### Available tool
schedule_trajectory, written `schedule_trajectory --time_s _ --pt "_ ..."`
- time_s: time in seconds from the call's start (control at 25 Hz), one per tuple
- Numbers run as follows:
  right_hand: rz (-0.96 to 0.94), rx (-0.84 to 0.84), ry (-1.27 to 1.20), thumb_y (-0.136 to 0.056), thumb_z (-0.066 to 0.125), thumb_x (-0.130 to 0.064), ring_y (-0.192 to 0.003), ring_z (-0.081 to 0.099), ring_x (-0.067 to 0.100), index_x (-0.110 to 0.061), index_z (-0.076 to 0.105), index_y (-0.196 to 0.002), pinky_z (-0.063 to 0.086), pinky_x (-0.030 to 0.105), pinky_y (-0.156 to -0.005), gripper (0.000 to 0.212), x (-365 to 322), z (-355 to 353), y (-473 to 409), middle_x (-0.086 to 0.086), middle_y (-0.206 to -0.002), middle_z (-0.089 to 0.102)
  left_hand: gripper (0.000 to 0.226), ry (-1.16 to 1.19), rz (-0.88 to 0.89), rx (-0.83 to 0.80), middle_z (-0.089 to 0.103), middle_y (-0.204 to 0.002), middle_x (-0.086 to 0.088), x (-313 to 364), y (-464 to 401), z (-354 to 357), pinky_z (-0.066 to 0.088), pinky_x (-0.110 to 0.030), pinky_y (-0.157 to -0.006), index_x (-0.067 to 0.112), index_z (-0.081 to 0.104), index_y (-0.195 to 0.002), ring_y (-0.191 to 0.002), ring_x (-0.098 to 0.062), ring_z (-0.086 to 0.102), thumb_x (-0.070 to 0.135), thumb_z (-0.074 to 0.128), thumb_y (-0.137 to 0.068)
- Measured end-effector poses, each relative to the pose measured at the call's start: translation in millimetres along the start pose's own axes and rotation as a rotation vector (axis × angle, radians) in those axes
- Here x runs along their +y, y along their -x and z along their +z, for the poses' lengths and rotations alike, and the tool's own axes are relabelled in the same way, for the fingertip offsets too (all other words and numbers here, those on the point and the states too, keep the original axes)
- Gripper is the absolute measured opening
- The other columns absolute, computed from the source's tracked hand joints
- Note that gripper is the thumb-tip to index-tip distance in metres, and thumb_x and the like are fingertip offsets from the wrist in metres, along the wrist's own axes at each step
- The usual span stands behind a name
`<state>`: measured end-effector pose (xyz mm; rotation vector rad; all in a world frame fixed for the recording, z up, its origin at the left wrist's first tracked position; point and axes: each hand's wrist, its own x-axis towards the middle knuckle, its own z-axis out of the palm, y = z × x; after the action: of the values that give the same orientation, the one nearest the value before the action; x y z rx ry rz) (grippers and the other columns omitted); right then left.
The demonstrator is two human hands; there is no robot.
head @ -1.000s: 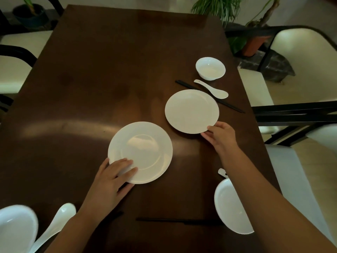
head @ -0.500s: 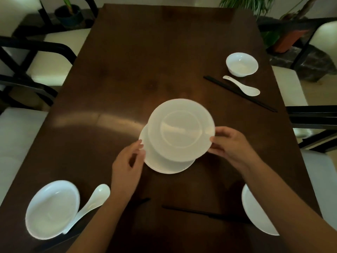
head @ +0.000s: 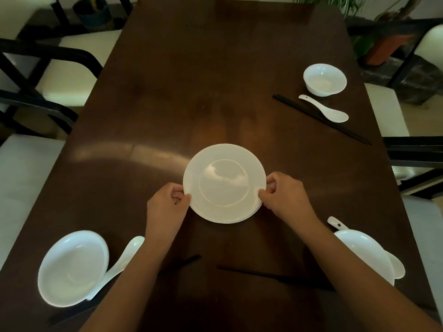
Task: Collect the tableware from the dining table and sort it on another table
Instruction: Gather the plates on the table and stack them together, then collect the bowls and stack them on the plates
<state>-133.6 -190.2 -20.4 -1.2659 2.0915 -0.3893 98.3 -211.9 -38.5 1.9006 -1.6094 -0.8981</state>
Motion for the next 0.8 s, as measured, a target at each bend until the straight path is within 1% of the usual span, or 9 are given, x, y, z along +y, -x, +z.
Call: schedule_trajectory --time_s 0.08,0.2,0.28,0.36,0.44,0.56,0.64,0.72,0.8 --pt "-0.027 0.049 0.046 -0.081 0.066 -0.027 -0.058 0.052 0.007 -0.023 0.050 -0.082 0.033 0.012 -0.049 0.016 1.9 3.9 2.3 -0.012 -0.065 0.050 0.010 -0.021 0.038 -0.003 0.057 -0.072 0.021 1.0 2.5 -0.4 0.035 -0.007 -0.061 0.025 0.059 -0.083 -0.069 0.002 0.057 0.019 0.066 -0.082" --pt "-0.076 0.090 0.096 -0.082 0.065 -0.027 -0.058 0.048 0.005 -0.021 0.049 -0.085 0.033 0.013 -0.051 0.017 6.1 7.1 4.1 -0.008 -0.072 0.051 0.008 -0.002 0.011 -0.012 0.059 -0.073 0.019 0.2 1.8 1.2 0.039 -0.009 -0.064 0.023 0.062 -0.087 -0.071 0.000 0.059 0.021 0.068 -0.081" --pt "-0.059 0.077 0.056 -0.083 0.064 -0.028 -0.060 0.049 0.004 -0.019 0.052 -0.093 0.035 0.014 -0.053 0.018 9.9 7.7 4.4 -0.007 -0.076 0.053 0.017 0.075 -0.050 -0.036 0.064 -0.079 0.014 -1.3 0.5 2.6 0.050 -0.019 -0.073 0.020 0.065 -0.098 -0.075 -0.005 0.064 0.021 0.068 -0.081" --pt "-0.023 0.060 0.004 -0.085 0.063 -0.029 -0.064 0.051 0.004 -0.018 0.054 -0.101 0.040 0.018 -0.061 0.021 11.9 8.9 5.7 -0.004 -0.083 0.060 0.026 0.145 -0.119 -0.072 0.068 -0.089 0.004 -3.3 -1.6 3.6 0.055 -0.030 -0.079 0.017 0.064 -0.108 -0.077 -0.007 0.066 0.021 0.068 -0.082" --pt "-0.015 0.058 -0.008 -0.087 0.061 -0.029 -0.071 0.054 0.007 -0.017 0.055 -0.107 0.043 0.022 -0.070 0.025 11.5 9.9 8.9 0.002 -0.095 0.065 0.029 0.150 -0.126 -0.080 0.068 -0.093 0.002 -3.2 -1.3 4.0 0.055 -0.032 -0.082 0.016 0.063 -0.111 -0.076 -0.006 0.065 0.022 0.067 -0.083" --pt "-0.072 0.092 0.097 -0.088 0.059 -0.032 -0.089 0.060 0.014 -0.017 0.055 -0.116 0.045 0.026 -0.078 0.032 11.4 1.9 22.1 0.003 -0.110 0.064 0.039 -0.093 0.056 0.005 0.060 -0.116 -0.003 3.0 9.9 4.2 0.046 -0.025 -0.084 0.017 0.054 -0.122 -0.090 -0.010 0.059 0.028 0.062 -0.085" --pt "-0.165 0.223 0.156 -0.087 0.060 -0.030 -0.099 0.060 0.019 -0.017 0.056 -0.117 0.042 0.025 -0.079 0.033 20.6 -13.6 39.3 0.003 -0.114 0.063 0.046 -0.162 0.232 0.013 0.054 -0.123 -0.002 16.5 27.9 7.8 0.044 -0.024 -0.083 0.023 0.048 -0.128 -0.101 -0.011 0.054 0.032 0.061 -0.085" --pt "-0.264 0.385 0.205 -0.083 0.065 -0.021 -0.101 0.060 0.024 -0.012 0.061 -0.112 0.044 0.029 -0.081 0.032 41.6 -34.0 65.9 0.009 -0.111 0.064 0.052 -0.132 0.416 -0.099 0.052 -0.124 0.003 38.9 54.7 19.2 0.042 -0.020 -0.082 0.029 0.042 -0.132 -0.106 -0.005 0.049 0.036 0.060 -0.083" --pt "-0.285 0.500 0.259 -0.077 0.070 -0.013 -0.103 0.058 0.030 -0.008 0.064 -0.107 0.048 0.038 -0.085 0.031 73.7 -49.2 97.1 0.014 -0.109 0.063 0.057 -0.182 0.651 -0.233 0.050 -0.127 0.003 60.7 85.0 37.3 0.041 -0.020 -0.088 0.029 0.038 -0.135 -0.113 -0.001 0.043 0.041 0.057 -0.082"
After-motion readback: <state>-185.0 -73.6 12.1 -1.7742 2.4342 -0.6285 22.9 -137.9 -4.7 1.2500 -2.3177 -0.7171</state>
